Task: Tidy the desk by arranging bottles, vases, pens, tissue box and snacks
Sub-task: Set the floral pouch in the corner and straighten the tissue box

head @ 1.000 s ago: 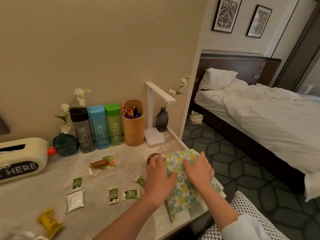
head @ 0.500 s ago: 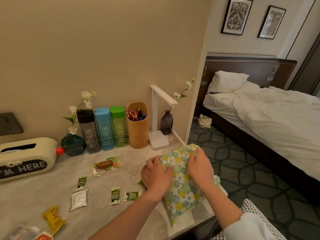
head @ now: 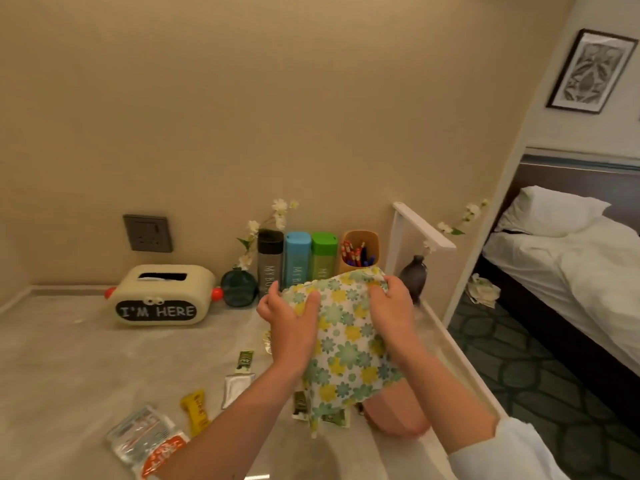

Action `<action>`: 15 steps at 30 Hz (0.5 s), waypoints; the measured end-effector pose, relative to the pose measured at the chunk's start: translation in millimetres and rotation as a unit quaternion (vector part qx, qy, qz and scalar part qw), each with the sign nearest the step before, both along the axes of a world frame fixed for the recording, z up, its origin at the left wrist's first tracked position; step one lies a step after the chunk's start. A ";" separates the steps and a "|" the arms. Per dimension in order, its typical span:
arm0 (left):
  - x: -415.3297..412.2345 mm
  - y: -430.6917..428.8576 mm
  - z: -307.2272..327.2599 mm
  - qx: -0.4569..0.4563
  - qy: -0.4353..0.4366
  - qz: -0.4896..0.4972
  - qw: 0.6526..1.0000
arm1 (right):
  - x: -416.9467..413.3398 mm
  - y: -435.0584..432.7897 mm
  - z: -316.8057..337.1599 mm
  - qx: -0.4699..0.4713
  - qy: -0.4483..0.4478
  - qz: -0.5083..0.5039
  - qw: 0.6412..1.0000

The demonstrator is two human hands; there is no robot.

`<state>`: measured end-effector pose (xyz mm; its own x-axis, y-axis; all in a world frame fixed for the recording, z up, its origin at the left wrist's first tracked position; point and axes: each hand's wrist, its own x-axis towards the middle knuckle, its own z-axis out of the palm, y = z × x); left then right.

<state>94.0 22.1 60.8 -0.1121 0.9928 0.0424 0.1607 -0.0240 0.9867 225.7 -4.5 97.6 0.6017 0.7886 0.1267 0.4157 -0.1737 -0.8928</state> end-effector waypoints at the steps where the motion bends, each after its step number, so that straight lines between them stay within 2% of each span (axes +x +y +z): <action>1: -13.2 7.6 2.7 -0.018 -0.018 0.017 1.000 | -12.9 7.7 1.3 0.011 0.012 0.015 1.000; 6: -85.7 48.4 6.9 -0.093 -0.133 0.067 0.984 | -79.3 40.1 3.2 0.052 0.080 0.072 0.993; 9: -129.3 62.1 10.2 -0.093 -0.117 0.116 0.982 | -122.1 57.3 -1.7 0.069 0.115 0.115 0.984; 15: -207.3 90.3 12.6 -0.038 -0.086 0.200 0.975 | -198.1 83.5 -7.2 0.053 0.145 0.172 0.973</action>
